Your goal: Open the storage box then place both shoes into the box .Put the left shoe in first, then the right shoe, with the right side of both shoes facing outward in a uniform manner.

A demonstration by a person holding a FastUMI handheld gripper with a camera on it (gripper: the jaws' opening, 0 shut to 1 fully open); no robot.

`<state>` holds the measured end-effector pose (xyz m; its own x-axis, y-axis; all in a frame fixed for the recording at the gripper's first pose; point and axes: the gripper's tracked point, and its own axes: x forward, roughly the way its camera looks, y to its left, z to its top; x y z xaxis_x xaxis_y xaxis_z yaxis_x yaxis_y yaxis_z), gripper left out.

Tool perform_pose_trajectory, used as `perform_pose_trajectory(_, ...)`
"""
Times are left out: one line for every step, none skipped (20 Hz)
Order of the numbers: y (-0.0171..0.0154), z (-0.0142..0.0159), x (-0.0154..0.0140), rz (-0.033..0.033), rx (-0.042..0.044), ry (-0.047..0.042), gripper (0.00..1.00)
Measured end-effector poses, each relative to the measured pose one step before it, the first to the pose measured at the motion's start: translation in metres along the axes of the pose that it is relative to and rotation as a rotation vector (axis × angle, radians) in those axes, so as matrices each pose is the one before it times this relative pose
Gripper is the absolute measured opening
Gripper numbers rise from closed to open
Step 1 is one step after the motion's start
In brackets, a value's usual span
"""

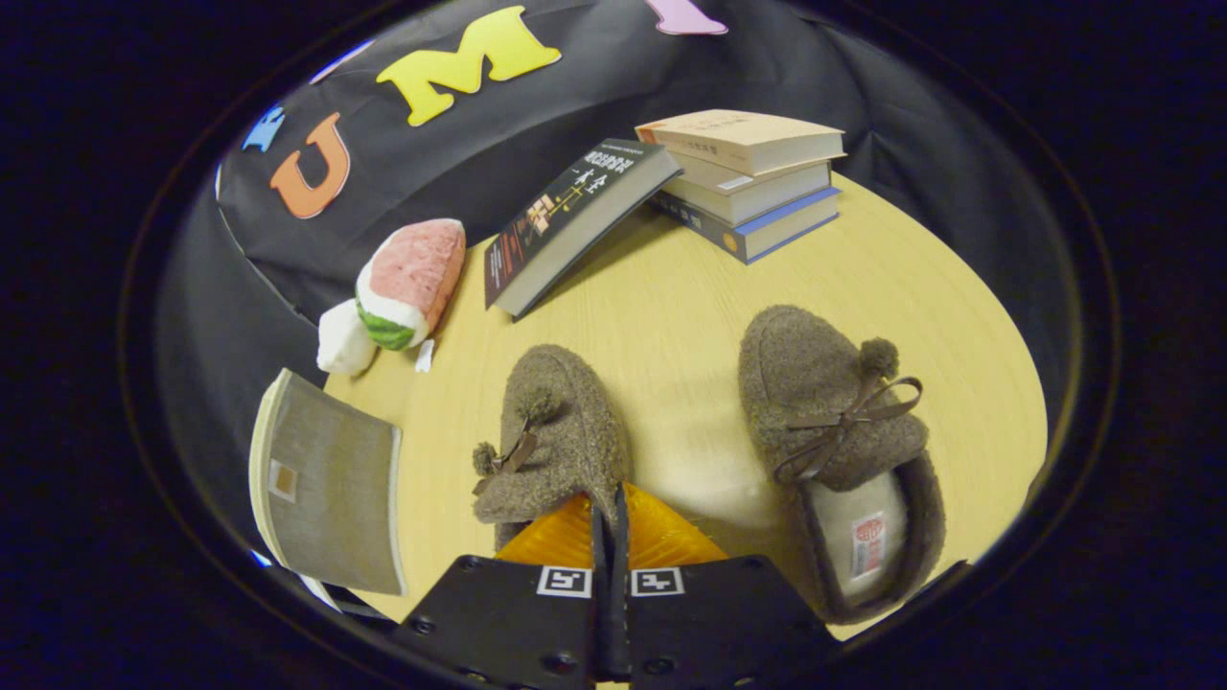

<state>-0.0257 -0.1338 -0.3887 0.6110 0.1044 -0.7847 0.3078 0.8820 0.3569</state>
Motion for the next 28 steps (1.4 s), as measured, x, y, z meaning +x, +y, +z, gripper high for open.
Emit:
perform_pose_trajectory(0.00625, 0.00211, -0.00732, 0.00532, 0.01144, -0.00715, 0.01)
perform_pose_trajectory(0.00792, 0.00297, -0.00878, 0.00599, 0.01689, -0.00672, 0.01)
perform_pose_trajectory(0.01059, 0.0028, -0.01059, 0.00733, 0.01847, -0.01501, 0.01)
perform_pose_trajectory(0.0126, 0.00359, -0.01171, 0.00724, 0.0099, -0.01702, 0.0)
perform_pose_trajectory(0.01458, 0.00268, -0.01218, 0.00847, 0.00058, -0.02027, 0.0)
perform_pose_trajectory(0.01609, 0.00429, -0.01147, 0.00759, -0.00241, -0.02111, 0.0)
perform_pose_trajectory(0.01671, 0.00458, -0.0104, 0.00881, -0.00446, -0.02243, 0.0)
perform_pose_trajectory(0.01667, 0.00541, -0.00953, 0.00649, -0.00342, -0.02226, 0.0)
perform_pose_trajectory(0.0181, 0.00454, -0.00858, 0.00627, -0.00503, -0.02072, 0.0)
perform_pose_trajectory(0.01888, 0.00447, -0.00757, 0.00773, 0.00013, -0.01961, 0.01)
perform_pose_trajectory(0.01914, 0.00392, -0.00542, 0.00964, 0.00178, -0.01572, 0.01)
perform_pose_trajectory(0.02036, 0.00303, -0.00407, 0.00915, 0.00553, -0.01473, 0.0)
perform_pose_trajectory(0.02052, 0.00003, -0.00355, 0.00921, 0.00897, -0.0096, 0.0)
perform_pose_trajectory(0.02009, -0.00316, 0.00072, 0.00923, 0.00656, -0.00651, 0.0)
perform_pose_trajectory(0.02071, -0.00508, 0.00177, 0.00925, 0.00586, -0.00471, 0.0)
perform_pose_trajectory(0.01992, -0.00532, 0.00261, 0.00707, 0.0024, -0.00106, 0.0)
perform_pose_trajectory(0.02005, -0.00703, 0.00292, 0.00653, 0.00129, -0.00002, 0.0)
perform_pose_trajectory(0.01896, -0.00869, 0.00262, 0.00598, 0.00171, 0.00273, 0.0)
perform_pose_trajectory(0.01807, -0.01042, 0.00361, 0.00602, -0.00143, 0.00513, 0.01)
perform_pose_trajectory(0.0146, -0.01072, 0.00579, 0.00368, 0.00309, 0.00835, 0.0)
perform_pose_trajectory(0.01179, -0.01163, 0.00691, 0.00172, 0.0019, 0.00876, 0.0)
perform_pose_trajectory(0.00817, -0.00834, 0.00815, -0.00275, 0.00059, 0.01093, 0.0)
perform_pose_trajectory(0.00808, -0.01392, 0.00834, -0.00546, -0.00654, 0.01371, 0.0)
perform_pose_trajectory(0.0046, -0.01361, 0.00883, -0.00852, -0.00536, 0.01471, 0.0)
perform_pose_trajectory(0.00218, -0.01194, 0.01136, -0.01138, -0.0059, 0.01042, 0.0)
perform_pose_trajectory(-0.00019, -0.01121, 0.01254, -0.01392, -0.00728, 0.013, 0.0)
perform_pose_trajectory(0.00049, -0.01246, 0.01062, -0.01127, -0.00137, 0.01484, 0.0)
perform_pose_trajectory(0.0002, -0.0104, 0.00933, -0.00925, 0.00372, 0.01708, 0.0)
